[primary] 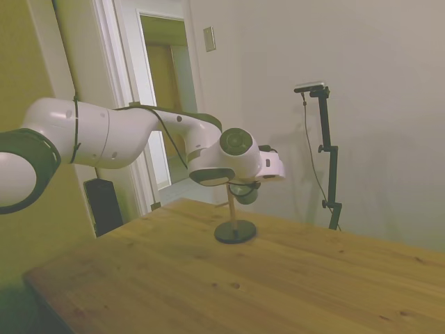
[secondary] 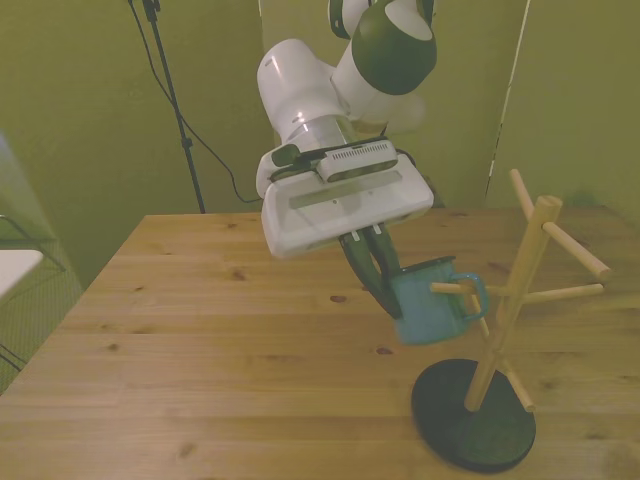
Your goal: Unload the mug
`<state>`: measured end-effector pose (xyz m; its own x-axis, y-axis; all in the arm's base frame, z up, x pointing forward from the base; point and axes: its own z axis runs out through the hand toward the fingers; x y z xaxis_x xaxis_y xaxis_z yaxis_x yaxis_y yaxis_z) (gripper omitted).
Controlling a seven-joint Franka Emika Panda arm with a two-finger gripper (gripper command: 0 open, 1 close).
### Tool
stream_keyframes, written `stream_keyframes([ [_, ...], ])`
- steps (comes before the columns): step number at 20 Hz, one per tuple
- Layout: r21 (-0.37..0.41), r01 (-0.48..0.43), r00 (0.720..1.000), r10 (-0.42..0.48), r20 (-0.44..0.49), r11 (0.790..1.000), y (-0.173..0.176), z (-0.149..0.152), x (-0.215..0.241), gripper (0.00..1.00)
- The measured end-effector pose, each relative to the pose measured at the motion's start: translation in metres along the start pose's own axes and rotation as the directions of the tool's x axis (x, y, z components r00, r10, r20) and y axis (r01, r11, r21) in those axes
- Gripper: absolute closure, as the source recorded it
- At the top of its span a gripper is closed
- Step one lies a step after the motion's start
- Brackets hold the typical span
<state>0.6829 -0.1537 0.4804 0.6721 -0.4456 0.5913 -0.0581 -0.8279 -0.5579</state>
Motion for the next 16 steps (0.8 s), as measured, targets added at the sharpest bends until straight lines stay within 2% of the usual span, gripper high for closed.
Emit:
stream_keyframes([
  [7,0.025,-0.022,1.0,0.022,0.001,0.999,0.009,-0.024,0.015,1.0],
  [16,0.031,-0.12,0.993,0.12,0.005,0.992,0.051,-0.055,0.043,1.0],
])
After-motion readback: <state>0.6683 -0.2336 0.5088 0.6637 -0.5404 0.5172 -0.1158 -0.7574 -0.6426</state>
